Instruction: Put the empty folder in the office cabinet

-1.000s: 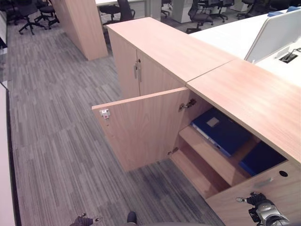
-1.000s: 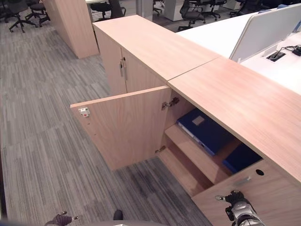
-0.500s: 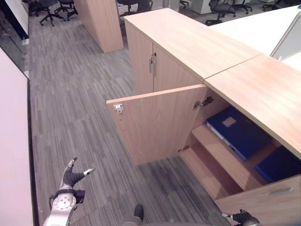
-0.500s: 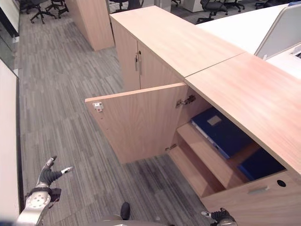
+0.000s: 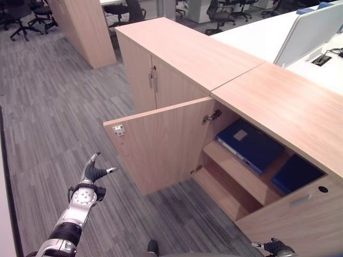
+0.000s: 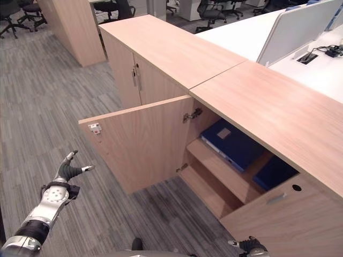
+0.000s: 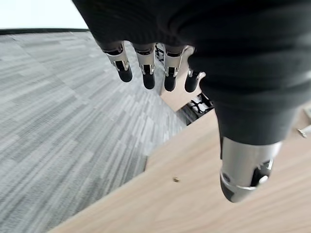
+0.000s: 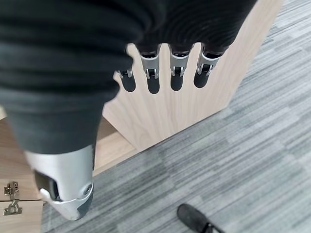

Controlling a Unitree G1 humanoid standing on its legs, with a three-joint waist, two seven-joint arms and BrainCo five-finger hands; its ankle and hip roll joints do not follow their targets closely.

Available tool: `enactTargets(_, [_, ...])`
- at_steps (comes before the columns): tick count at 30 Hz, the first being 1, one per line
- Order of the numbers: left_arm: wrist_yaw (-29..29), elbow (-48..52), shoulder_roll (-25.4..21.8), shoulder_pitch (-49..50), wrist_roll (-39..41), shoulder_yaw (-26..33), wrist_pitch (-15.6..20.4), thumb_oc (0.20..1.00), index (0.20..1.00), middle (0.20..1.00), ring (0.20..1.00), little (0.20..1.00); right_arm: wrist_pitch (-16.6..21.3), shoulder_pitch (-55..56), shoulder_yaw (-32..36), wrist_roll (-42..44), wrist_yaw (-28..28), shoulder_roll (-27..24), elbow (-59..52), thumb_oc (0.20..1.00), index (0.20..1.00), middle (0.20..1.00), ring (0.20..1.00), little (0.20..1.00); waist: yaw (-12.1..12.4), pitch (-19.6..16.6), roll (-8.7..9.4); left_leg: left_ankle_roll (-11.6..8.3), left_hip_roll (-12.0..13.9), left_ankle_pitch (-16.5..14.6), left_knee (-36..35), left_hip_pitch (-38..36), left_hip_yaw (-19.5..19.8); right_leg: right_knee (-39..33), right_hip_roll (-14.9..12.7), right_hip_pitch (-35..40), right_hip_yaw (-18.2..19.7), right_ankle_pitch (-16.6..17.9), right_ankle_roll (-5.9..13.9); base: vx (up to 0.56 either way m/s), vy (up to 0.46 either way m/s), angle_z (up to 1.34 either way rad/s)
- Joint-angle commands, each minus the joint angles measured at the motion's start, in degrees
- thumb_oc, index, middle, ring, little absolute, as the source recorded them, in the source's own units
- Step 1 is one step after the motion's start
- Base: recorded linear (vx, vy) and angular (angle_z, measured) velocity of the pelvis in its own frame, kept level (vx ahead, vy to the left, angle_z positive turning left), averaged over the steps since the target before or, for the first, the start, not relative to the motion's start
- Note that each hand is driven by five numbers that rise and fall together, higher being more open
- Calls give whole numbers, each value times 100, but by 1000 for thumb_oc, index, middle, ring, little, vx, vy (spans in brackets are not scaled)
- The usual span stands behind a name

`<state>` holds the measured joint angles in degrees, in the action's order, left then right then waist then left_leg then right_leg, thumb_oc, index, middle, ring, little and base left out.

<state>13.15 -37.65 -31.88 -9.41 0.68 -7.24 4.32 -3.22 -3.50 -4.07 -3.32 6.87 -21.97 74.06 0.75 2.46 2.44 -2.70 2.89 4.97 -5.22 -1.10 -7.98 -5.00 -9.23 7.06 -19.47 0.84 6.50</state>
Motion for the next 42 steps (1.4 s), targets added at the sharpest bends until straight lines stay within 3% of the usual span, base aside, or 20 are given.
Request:
enactTargets(1, [149,-349,-273,-614,-141,-98,162,1000,1000,1000,1000,1000,-64,-162,-231,173,73,-50,184,1000,1000,1000,1000,1000,83,-122,106,92,-80,-892,22,-206,-27,0,-549,-385,23,403,516,13,12,-18])
enactTargets(11, [169,-1378,-366,-1608,-24,-513,117,1000,1000,1000,1000,1000,-68,-70,-311,163,37,-88,302,1000,1000,1000,1000,1000,-135,-163,120,121,-60,-1006,22,-449,-300,0,-502,-399,281,434,553,20,13,-19])
enactTargets(20, [188,-2527,-795,-3066,-45,-1103,65,1000,1000,1000,1000,1000,4,0,-395,331,10,-176,289,1000,1000,1000,1000,1000,-396,-148,171,122,2,-1021,22,-530,-545,0,-418,-535,517,501,591,5,4,-15])
enactTargets(24, [160,-2942,-521,-3648,-126,-1505,60,1000,1000,1000,1000,1000,23,53,-432,386,-10,-214,369,1000,1000,1000,1000,1000,-552,-160,242,122,15,-1052,22,-574,-656,0,-393,-597,628,534,605,-1,0,-8])
enactTargets(32, [111,-2544,123,-3989,-171,-1973,163,1000,1000,1000,1000,1000,24,22,-459,409,53,-216,415,1000,1000,1000,1000,1000,-684,-145,283,137,24,-1073,22,-585,-713,0,-390,-644,700,547,609,-1,2,-6])
enactTargets(42, [-153,-1253,1167,-3359,-251,-2524,294,1000,1000,1000,1000,1000,31,-69,-437,504,192,-121,329,1000,1000,1000,1000,1000,-707,-77,307,151,33,-1079,22,-578,-699,0,-382,-654,690,536,581,-2,-1,1])
